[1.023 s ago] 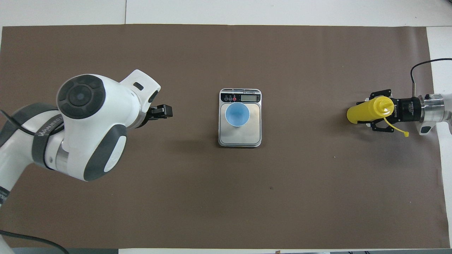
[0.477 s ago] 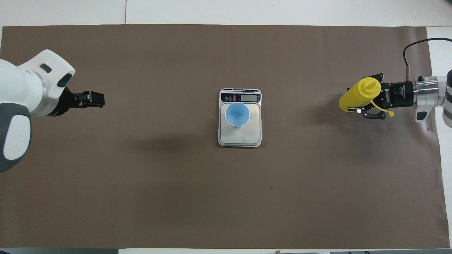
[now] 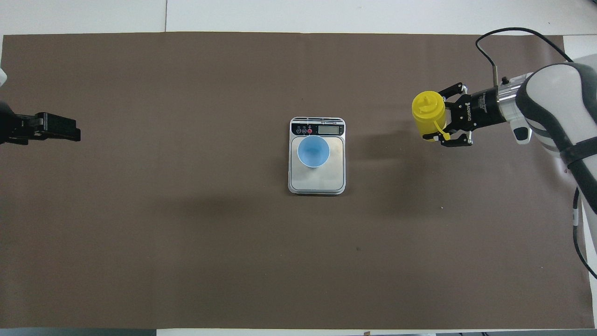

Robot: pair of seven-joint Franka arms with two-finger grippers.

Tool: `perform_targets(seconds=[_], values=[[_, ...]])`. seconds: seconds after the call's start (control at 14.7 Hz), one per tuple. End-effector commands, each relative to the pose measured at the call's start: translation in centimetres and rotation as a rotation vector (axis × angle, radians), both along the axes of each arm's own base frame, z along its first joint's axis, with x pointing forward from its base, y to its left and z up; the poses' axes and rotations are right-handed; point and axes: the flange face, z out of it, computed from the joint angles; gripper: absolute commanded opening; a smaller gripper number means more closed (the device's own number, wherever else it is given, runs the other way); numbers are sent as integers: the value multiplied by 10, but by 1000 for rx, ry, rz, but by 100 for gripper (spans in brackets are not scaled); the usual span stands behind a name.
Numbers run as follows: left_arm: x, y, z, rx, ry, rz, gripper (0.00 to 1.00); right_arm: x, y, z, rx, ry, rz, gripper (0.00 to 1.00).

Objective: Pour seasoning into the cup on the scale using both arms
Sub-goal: 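Move the yellow bottle over the cup with the right gripper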

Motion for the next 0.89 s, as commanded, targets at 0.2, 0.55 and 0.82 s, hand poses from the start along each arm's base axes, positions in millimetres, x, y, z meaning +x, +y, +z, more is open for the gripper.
perform_targets(seconds=[0.2, 0.55, 0.82], values=[[-3, 24, 10, -13, 54, -58, 100, -4, 95, 20, -305, -18, 20, 0], [-17, 26, 1, -16, 91, -59, 100, -14, 165, 23, -538, -89, 85, 0], [-20, 36, -3, -17, 91, -40, 100, -20, 188, 24, -634, -141, 185, 0]])
